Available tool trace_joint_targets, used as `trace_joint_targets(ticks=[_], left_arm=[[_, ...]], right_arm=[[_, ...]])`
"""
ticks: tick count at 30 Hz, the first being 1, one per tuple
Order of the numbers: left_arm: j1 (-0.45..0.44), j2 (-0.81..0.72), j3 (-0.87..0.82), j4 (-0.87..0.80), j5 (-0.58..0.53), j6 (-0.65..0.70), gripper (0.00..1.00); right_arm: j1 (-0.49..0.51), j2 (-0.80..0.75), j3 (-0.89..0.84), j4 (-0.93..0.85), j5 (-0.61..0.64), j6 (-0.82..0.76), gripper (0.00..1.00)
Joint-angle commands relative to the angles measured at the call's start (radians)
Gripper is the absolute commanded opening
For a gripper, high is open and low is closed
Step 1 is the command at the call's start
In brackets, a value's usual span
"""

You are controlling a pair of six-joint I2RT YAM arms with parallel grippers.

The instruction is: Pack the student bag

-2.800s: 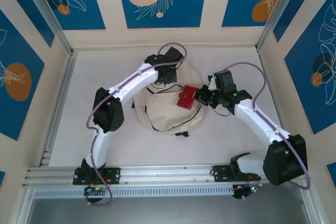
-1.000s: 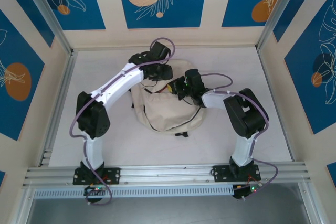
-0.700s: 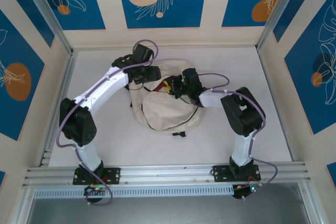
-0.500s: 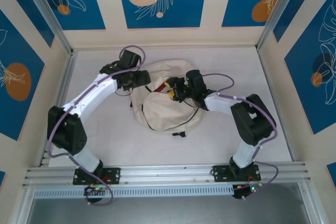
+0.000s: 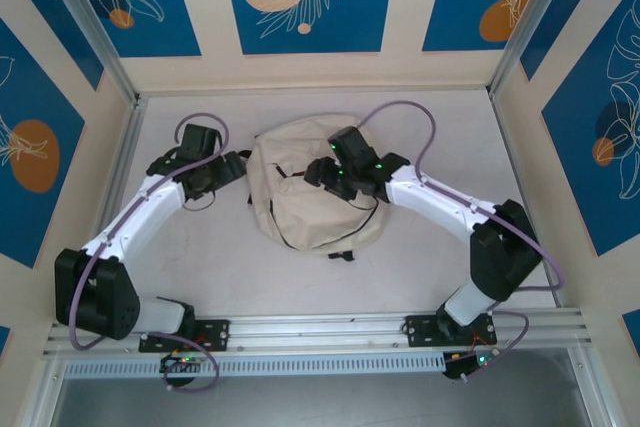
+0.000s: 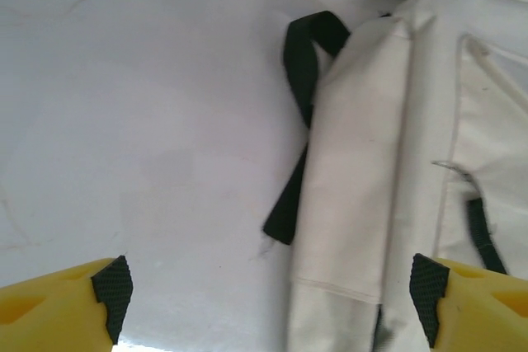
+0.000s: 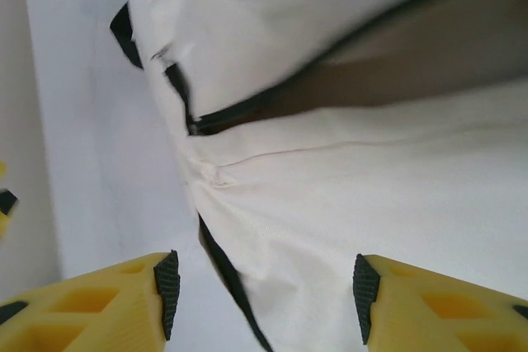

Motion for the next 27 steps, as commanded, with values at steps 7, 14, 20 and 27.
trace_joint_targets(ticks=[7,14,20,27], left_arm=[[0.076,-0.056,-0.121,0.04,-0.002,0.021,1.0],[0.124,-0.099,-0.173,0.055,0.03,0.049,1.0],[0.134,-0.106,-0.18,0.054,0.037,0.047,1.0],[0.137,-0.097,-0.177,0.053,0.045,0.039,1.0]], right_arm=[[0.162,0.368,0.441,-0.314,0.385,-0.553,0.53],[0.184,0.558,0.681,-0.343,0.459,-0.698,0.5],[0.183,0.682,0.829,-0.405,0.5,-0.776,0.47],[0.176,0.725,0.875,-0.456,0.422,-0.796,0.44]])
